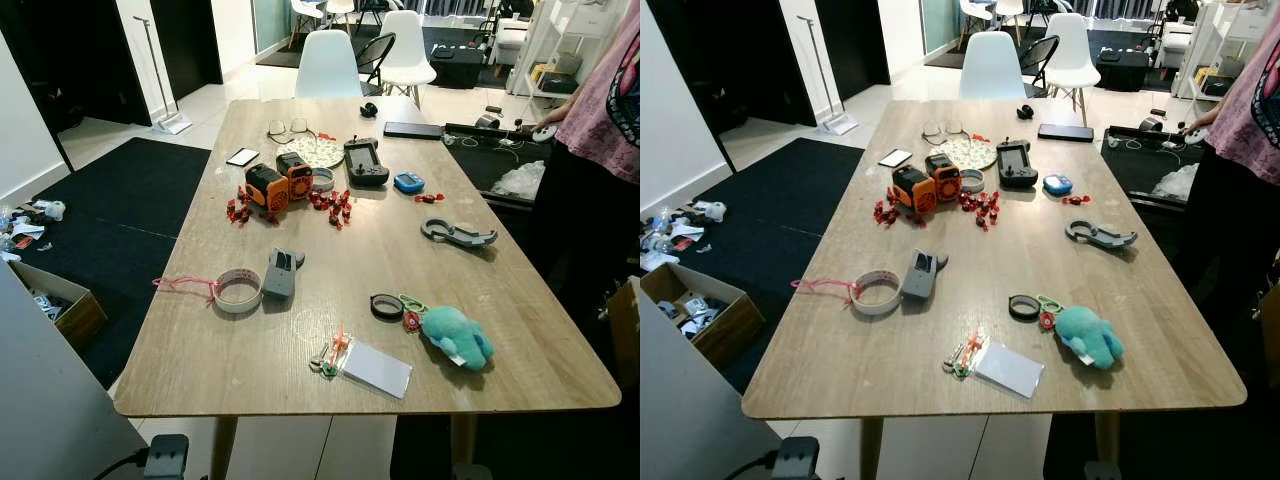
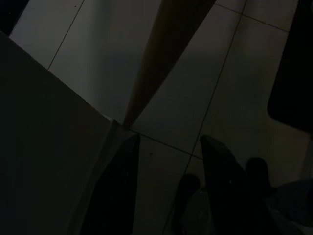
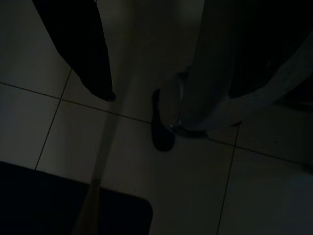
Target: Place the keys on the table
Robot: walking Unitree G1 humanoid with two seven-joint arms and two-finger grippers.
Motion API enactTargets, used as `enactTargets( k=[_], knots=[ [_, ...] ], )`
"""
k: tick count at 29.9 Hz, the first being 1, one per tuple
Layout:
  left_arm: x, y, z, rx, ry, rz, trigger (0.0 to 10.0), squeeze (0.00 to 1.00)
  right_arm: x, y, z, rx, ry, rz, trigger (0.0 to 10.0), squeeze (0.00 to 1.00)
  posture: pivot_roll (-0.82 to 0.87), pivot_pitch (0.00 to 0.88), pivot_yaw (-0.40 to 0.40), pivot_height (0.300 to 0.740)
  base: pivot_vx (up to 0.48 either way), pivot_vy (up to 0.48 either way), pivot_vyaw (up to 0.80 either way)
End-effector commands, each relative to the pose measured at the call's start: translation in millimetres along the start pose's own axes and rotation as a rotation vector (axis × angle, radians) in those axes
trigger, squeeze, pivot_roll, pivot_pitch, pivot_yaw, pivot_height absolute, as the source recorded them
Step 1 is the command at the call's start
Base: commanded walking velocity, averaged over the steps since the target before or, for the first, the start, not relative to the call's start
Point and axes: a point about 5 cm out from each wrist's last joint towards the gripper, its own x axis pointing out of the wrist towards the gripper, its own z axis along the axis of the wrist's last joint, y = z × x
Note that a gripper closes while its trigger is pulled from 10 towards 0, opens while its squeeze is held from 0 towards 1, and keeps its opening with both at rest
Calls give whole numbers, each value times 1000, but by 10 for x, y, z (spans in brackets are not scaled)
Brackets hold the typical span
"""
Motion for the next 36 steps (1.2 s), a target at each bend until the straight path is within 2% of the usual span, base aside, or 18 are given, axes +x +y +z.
enactTargets(
  k=[1, 21, 36],
  knots=[
    [-33, 78, -24, -3, 1, 20, 10000, 0, -6, 12, -49, -7, 16, 3, 10000, 0, 46, 50, -6, 740, -337, 0, 0],
    [-13, 59, 27, 3, -21, 12, 10000, 0, 4, 51, -15, -29, 9, 17, 10000, 0, 53, 58, -7, 740, -337, 0, 0],
    [-14, 86, 17, 9, -2, 16, 10000, 0, 11, 96, -5, -28, 5, 21, 10000, 0, 58, 61, -1, 740, -337, 0, 0]
  ],
)
